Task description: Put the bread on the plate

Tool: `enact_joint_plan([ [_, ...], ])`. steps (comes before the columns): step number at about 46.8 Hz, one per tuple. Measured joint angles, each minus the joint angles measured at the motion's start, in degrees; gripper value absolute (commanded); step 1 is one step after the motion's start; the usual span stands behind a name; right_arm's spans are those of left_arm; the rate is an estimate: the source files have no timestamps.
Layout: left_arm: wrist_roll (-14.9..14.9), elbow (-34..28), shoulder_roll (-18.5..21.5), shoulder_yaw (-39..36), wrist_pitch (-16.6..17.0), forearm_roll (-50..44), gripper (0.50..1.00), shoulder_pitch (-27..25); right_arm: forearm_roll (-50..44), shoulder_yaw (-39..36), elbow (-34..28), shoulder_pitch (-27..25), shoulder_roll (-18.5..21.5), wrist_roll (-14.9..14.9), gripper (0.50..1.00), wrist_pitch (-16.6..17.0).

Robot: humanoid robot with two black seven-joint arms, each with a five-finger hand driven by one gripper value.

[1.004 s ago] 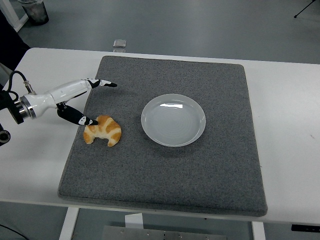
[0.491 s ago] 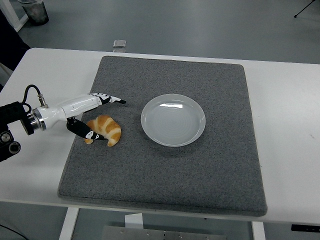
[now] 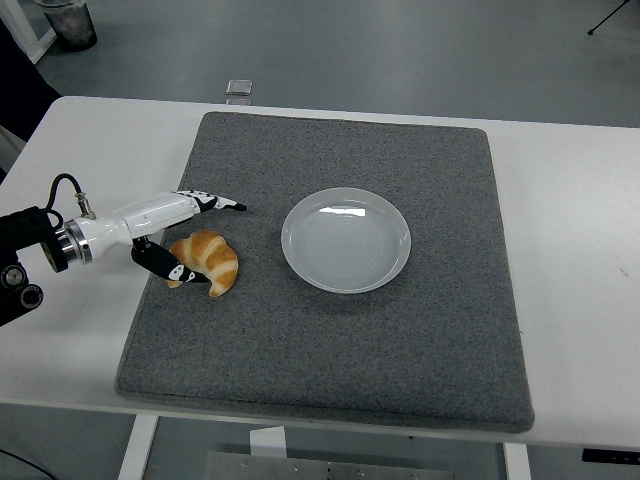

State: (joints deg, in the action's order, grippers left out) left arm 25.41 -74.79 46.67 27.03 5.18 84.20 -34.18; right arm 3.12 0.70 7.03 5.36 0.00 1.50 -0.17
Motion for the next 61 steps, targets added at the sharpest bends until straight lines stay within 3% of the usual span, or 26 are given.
enact_joint_plan([
  [17,0.01,0.01,0.00,-1.00,0.00,0.00,0.971,-0.08,0.01,0.00,-0.01,0.00,0.00,0.00,0.952,0.00],
  [33,0.07,0.11,0.00,-1.85,0.00,0.00,0.827,-0.02,-0.02,0.00,0.00,0.01,0.00,0.00,0.952,0.00],
  [46,0.08,0.13,0.06,-1.89,0.00,0.00,0.821,-0.05,-0.02,0.00,-0.01,0.00,0.00,0.00,0.952,0.00],
  [61,0.17,0.08,0.18,-1.98,0.00,-0.17,0.739,0.07,0.02,0.00,0.00,0.00,0.00,0.00,0.952,0.00],
])
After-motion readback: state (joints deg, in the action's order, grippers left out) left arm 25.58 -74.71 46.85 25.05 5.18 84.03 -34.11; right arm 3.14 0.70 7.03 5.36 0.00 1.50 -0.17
